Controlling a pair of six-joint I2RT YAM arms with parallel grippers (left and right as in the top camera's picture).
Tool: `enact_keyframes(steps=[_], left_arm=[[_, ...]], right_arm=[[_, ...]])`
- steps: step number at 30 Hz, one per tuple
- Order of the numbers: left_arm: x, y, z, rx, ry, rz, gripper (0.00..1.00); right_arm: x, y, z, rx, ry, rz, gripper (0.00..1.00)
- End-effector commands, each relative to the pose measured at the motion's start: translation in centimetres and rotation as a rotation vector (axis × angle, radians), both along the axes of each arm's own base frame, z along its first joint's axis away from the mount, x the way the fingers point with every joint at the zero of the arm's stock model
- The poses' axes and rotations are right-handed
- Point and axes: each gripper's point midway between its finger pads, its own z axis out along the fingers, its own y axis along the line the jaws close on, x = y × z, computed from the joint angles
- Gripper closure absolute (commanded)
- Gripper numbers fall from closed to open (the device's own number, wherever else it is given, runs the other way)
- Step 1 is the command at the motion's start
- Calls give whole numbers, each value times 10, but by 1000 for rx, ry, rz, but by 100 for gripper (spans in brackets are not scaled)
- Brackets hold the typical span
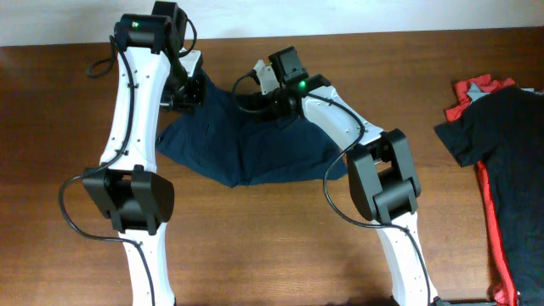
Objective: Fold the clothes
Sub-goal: 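Lower the folded half onto the left half and release the right gripper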
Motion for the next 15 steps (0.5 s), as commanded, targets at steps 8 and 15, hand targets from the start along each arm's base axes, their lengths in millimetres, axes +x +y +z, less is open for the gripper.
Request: enact_keyframes(steps=[8, 15], left_arm=[[1, -3, 9, -9, -26, 6, 96], [1, -8, 9, -9, -26, -5, 96]], right_arm=[[24, 1, 16, -18, -118, -54, 96], [31, 10, 0, 12, -101, -98, 96]])
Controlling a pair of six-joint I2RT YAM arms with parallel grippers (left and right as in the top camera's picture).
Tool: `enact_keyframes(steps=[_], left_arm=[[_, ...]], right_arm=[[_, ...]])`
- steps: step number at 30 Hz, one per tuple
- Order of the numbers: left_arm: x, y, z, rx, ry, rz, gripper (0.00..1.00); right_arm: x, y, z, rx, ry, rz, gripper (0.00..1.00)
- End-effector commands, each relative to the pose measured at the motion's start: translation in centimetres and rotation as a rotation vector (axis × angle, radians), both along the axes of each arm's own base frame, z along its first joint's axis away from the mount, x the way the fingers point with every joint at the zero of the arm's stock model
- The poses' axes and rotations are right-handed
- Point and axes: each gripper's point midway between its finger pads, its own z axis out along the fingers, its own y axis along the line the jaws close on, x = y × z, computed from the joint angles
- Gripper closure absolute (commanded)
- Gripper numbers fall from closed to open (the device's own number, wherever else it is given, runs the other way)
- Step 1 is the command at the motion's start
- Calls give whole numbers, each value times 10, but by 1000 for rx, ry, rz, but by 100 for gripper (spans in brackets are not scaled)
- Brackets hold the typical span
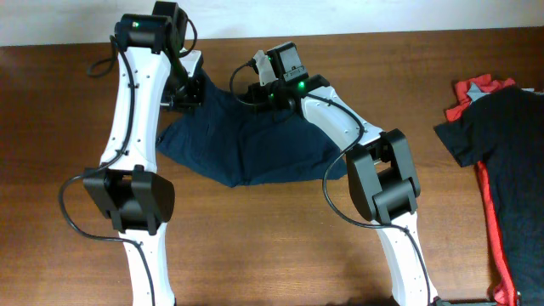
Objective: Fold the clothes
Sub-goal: 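Lower the folded half onto the left half and release the right gripper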
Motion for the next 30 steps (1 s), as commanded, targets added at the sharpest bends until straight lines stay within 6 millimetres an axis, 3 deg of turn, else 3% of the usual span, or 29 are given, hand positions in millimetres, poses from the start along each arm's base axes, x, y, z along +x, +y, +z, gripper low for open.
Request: enact_keyframes(steps=[1, 3, 10, 15, 19, 26, 30], left_arm=[[1, -7, 9, -9, -27, -3, 96], [1, -7, 9, -9, -27, -3, 96], [1, -7, 9, -9, -26, -3, 96], [1, -7, 9, -9, -26, -3, 96], [1, -7, 9, -9, -26, -3, 96], [1, -7, 9, -9, -26, -3, 96], [1, -7, 9, -9, -26, -3, 96]], right_arm=[[2, 4, -17, -11, 25, -28, 96], [3, 1, -14, -4, 25, -29, 96], [-11, -5, 25, 92, 81, 30, 96], [-22, -10, 13, 63, 151, 26, 96], [-30, -1, 5, 48, 167, 40, 96], [-25, 2, -9, -83, 102, -23, 96], [-21, 15, -16, -74, 66, -13, 96]])
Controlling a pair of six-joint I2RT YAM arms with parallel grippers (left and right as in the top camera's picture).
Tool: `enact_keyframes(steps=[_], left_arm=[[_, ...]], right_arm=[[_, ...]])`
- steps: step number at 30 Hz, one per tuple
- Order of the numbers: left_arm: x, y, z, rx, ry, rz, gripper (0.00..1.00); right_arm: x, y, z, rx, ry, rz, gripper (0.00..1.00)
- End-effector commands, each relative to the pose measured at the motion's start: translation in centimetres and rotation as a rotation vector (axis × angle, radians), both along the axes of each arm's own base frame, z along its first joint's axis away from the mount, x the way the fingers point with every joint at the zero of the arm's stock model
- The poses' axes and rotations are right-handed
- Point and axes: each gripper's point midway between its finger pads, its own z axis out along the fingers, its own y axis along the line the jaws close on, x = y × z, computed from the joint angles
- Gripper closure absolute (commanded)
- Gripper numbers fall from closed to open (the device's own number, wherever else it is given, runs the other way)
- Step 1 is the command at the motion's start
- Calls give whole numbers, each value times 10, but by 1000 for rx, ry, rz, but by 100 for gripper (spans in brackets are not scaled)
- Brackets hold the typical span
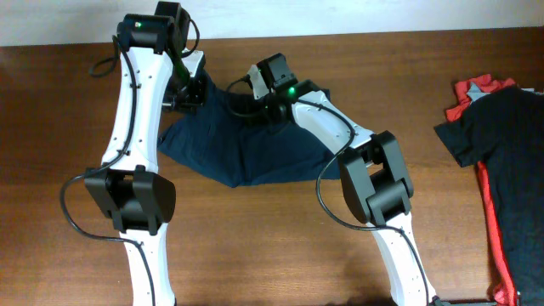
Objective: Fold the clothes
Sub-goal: 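Lower the folded half onto the left half and release the right gripper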
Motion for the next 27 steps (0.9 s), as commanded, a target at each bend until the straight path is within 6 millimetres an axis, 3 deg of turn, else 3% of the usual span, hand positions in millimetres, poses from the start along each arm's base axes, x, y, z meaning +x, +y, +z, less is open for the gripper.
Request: enact_keyframes(steps=[1, 8, 21, 25, 27], left_arm=[[1, -4, 9, -9, -26, 5, 96], [1, -4, 9, -9, -26, 4, 96], [1, -4, 9, -9, -26, 4, 96], [1, -4, 9, -9, -26, 4, 96], [1, -4, 9, -9, -26, 4, 96]], right_arm=[[12, 7, 10, -2, -71, -17, 96], [33, 0, 3, -41, -149, -72, 96], [24, 21, -29, -32, -130, -30, 96], [24, 29, -27, -10, -145, -15, 95], [33, 24, -5, 21, -172, -11, 86]])
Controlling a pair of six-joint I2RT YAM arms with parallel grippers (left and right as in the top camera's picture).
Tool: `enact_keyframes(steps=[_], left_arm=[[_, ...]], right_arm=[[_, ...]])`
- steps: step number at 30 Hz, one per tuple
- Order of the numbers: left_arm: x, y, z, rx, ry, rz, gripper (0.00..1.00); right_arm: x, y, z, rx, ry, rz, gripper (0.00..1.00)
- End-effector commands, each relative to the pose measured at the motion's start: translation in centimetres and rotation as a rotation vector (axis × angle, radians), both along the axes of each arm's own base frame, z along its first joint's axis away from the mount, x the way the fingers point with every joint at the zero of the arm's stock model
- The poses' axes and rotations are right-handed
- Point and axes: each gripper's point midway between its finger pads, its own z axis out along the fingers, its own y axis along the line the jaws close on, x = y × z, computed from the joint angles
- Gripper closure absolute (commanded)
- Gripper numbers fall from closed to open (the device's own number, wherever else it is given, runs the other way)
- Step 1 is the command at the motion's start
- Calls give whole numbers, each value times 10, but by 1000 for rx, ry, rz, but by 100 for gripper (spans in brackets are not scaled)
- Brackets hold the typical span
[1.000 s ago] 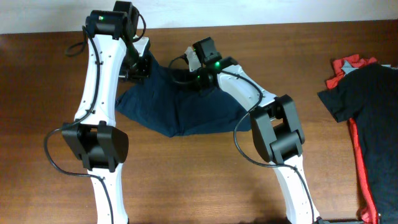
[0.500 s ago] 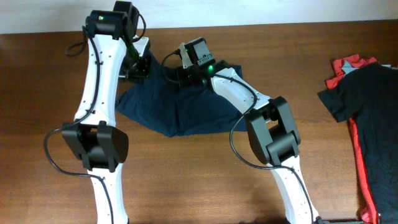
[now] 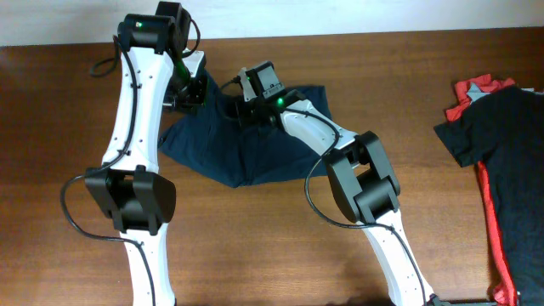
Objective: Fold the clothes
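Observation:
A dark navy garment (image 3: 246, 144) lies spread on the wooden table (image 3: 272, 246), with its far edge drawn up off the surface. At that edge's left end my left gripper (image 3: 190, 93) is shut on the cloth. My right gripper (image 3: 238, 106) is close beside it to the right, fingers pointing left and shut on the same raised edge. The fingertips of both are dark against the dark cloth and mostly hidden. The garment's far right corner (image 3: 319, 90) lies flat behind the right arm.
A pile of black clothing (image 3: 501, 127) with a red garment (image 3: 493, 221) under it lies at the table's right edge. The table's back edge meets a pale wall (image 3: 357, 17) just behind both grippers.
My right gripper has moved further left with the cloth, closer to the left gripper. The garment's far right corner now shows behind the right arm. The left gripper has stayed in place.
My left gripper held the garment's far left edge throughout. The right gripper began at the far edge near the garment's middle-right and stood further left at each moment. The gap between the grippers has shrunk and the garment's right side has drawn in.

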Motion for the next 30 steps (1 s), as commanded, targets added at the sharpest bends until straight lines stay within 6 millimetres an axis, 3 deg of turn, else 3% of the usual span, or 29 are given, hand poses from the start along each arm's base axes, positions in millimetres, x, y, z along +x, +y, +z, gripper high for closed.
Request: enact_keyframes(steps=[1, 4, 8, 10, 11, 14, 20, 25, 30], left_arm=[[2, -3, 9, -8, -27, 6, 96], [2, -2, 9, -4, -27, 7, 96], [4, 12, 9, 81, -40, 14, 96], [5, 17, 9, 105, -44, 16, 96], [5, 22, 10, 138, -49, 19, 99], [9, 47, 14, 286, -67, -19, 100], [10, 40, 14, 303, -74, -94, 100], [11, 10, 15, 298, -102, -157, 99], [7, -23, 15, 293, -117, -227, 100]], right_arm=[[12, -2, 25, 38, -28, 2, 83], [26, -38, 59, 30, -12, -58, 82], [24, -95, 97, -1, 55, -95, 83], [17, -123, 102, -30, 105, -121, 83], [9, -150, 103, -62, 157, -141, 84], [-10, -196, 90, -117, 280, -169, 87], [-17, -217, 76, -172, 324, -187, 89], [-24, -218, 67, -187, 353, -185, 89], [-40, -229, 31, -246, 423, -214, 89]])
